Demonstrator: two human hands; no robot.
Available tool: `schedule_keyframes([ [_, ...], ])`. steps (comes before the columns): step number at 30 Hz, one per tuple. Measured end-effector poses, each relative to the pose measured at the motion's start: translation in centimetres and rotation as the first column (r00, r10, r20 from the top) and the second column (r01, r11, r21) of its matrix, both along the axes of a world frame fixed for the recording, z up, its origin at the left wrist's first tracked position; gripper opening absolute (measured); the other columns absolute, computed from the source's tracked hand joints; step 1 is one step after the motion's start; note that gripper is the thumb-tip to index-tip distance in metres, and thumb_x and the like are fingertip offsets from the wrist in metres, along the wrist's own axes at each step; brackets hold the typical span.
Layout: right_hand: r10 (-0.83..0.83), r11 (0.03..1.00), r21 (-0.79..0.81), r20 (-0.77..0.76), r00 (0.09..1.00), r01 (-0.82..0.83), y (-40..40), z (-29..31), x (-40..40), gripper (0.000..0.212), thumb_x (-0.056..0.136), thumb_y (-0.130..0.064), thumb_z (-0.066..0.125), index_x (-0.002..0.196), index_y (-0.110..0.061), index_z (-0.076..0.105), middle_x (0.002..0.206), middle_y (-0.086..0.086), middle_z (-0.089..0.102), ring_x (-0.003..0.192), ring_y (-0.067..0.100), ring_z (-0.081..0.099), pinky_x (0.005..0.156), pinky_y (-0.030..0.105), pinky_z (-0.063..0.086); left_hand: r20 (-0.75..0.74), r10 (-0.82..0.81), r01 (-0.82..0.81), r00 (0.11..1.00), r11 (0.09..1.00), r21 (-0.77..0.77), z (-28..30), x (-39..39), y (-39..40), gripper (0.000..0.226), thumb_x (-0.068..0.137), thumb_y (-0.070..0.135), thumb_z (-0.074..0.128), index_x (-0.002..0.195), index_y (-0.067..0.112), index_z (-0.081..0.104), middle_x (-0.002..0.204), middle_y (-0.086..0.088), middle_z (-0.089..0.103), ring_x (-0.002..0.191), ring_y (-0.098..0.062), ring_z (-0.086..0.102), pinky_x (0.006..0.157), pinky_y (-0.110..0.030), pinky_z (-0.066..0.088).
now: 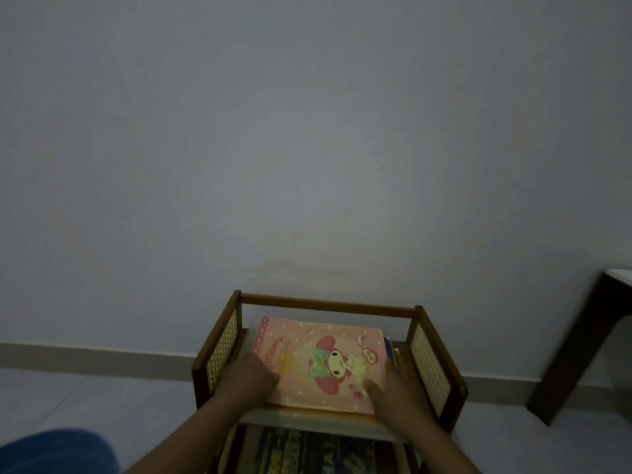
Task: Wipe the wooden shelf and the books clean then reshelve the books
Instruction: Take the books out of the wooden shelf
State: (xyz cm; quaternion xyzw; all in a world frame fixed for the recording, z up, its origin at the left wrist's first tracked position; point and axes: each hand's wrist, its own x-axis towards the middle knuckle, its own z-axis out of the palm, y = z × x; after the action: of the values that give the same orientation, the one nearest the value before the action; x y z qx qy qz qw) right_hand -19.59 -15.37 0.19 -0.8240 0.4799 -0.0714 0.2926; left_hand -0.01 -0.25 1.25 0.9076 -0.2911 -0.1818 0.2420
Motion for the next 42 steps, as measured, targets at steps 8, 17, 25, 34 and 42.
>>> schedule_keyframes([
  [8,-0.315,0.889,0.413,0.234,0.92,0.199,-0.8,0.8,0.7,0.061,0.076,-0.014,0.076,0.128,-0.016,0.046,0.119,0.008,0.061,0.106,0.024,0.06,0.091,0.038,0.052,-0.449,0.056,-0.116,0.892,0.988,-0.105,1.6,0.7,0.7,0.023,0.081,0.015,0.074,0.089,0.015,0.052,0.1,-0.005,0.062,0.089,-0.017,0.058,0.081,-0.029,0.053],
  [17,-0.507,0.807,0.524,0.374,0.777,0.274,-1.8,-0.8,1.7,0.037,0.079,-0.017,0.075,0.113,-0.011,0.062,0.103,0.012,0.07,0.093,0.031,0.066,0.087,0.046,0.055,-0.694,0.007,-0.201,0.72,0.959,-0.199,2.6,1.4,0.3,0.021,0.08,0.017,0.075,0.089,0.005,0.061,0.091,-0.013,0.069,0.083,-0.026,0.065,0.062,-0.032,0.051],
  [25,-0.416,0.864,0.487,0.548,0.726,0.127,1.6,1.9,-2.4,0.027,0.083,-0.016,0.073,0.107,-0.014,0.063,0.097,0.011,0.071,0.086,0.031,0.068,0.079,0.047,0.057,-0.663,-0.056,-0.218,0.747,0.92,-0.324,1.9,-0.2,3.0,0.034,0.082,0.021,0.074,0.11,0.006,0.063,0.098,-0.012,0.073,0.088,-0.027,0.069,0.064,-0.033,0.055],
  [34,-0.289,0.918,0.393,0.575,0.766,0.051,11.6,0.0,-11.1,0.028,0.085,-0.022,0.07,0.112,-0.021,0.062,0.104,0.005,0.071,0.092,0.027,0.069,0.083,0.05,0.057,-0.528,-0.093,-0.078,0.844,0.953,-0.292,0.4,-7.9,13.5,0.04,0.077,0.036,0.077,0.106,0.011,0.065,0.098,-0.008,0.073,0.088,-0.022,0.07,0.079,-0.036,0.059],
  [42,-0.268,0.893,0.439,0.339,0.902,0.101,17.1,-10.2,-15.3,0.027,0.087,-0.026,0.066,0.112,-0.019,0.06,0.103,0.007,0.069,0.088,0.023,0.068,0.075,0.04,0.059,-0.576,0.007,-0.005,0.818,1.0,0.006,-9.1,-11.5,18.2,0.034,0.083,0.033,0.072,0.104,0.008,0.063,0.095,-0.005,0.071,0.085,-0.018,0.069,0.064,-0.023,0.053],
])
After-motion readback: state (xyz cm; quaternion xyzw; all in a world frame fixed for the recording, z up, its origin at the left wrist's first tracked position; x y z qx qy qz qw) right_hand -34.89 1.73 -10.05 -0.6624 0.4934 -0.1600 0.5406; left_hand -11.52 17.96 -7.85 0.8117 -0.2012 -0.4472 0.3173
